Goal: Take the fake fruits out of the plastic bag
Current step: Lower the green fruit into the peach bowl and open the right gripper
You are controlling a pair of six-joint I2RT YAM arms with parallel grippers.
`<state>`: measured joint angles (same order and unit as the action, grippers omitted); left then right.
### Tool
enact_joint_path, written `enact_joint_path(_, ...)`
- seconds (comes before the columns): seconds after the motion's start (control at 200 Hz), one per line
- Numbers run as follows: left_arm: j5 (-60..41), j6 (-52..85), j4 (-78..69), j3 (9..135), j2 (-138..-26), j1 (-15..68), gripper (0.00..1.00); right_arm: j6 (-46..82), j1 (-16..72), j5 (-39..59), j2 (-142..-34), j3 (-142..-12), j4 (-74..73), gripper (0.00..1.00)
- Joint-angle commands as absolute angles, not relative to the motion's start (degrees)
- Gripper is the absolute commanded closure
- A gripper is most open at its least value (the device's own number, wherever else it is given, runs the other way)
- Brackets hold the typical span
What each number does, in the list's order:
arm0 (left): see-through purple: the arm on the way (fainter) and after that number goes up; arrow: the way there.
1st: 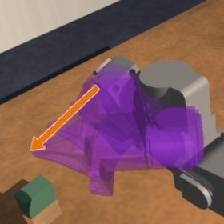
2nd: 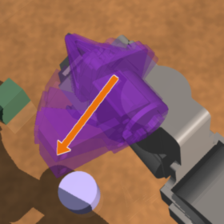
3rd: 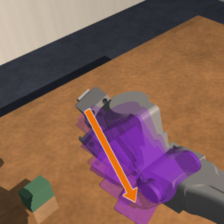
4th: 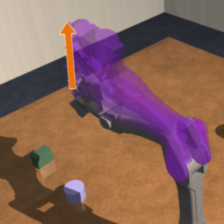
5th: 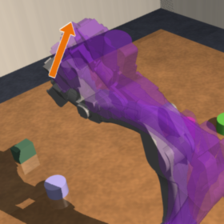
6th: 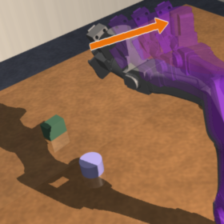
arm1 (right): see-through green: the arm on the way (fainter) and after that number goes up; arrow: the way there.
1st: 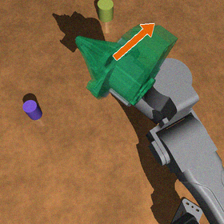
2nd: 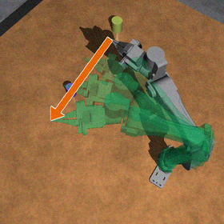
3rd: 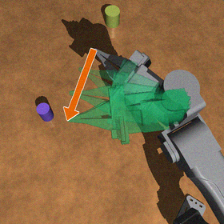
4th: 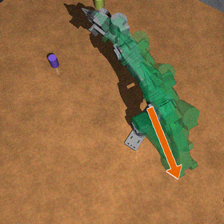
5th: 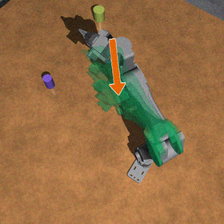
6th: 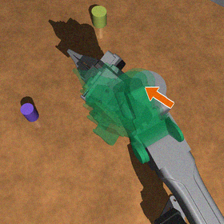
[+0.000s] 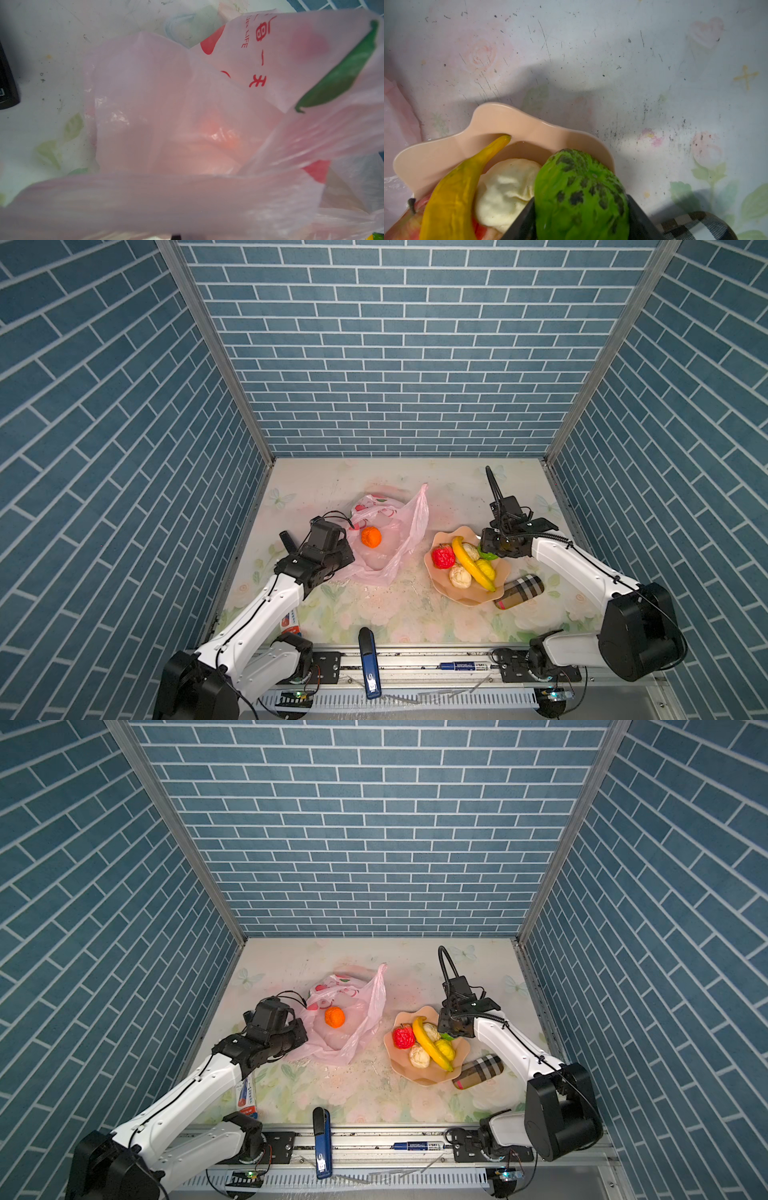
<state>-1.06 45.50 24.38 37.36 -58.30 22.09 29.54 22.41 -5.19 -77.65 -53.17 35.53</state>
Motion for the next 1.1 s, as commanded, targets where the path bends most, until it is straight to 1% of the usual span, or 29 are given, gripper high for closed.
enact_joint_path(0.0,-0.09,45.06,25.49,36.87,-58.1,21.76,1.0,29.44,21.98,-5.47,-77.78,-51.64,35.85,0.43)
enact_joint_path(0.195,-0.22,45.0,25.4,36.83,-58.01,21.75,1.0,29.77,22.0,-5.84,-77.17,-51.64,36.12,0.36)
enact_joint_path(0.8,-0.37,44.95,25.31,36.53,-57.54,21.77,1.0,30.76,21.98,-7.62,-74.72,-52.11,37.47,0.25)
enact_joint_path(1.095,-0.47,44.91,25.07,36.39,-57.35,21.79,1.0,30.85,21.97,-8.44,-72.28,-53.49,39.06,0.24)
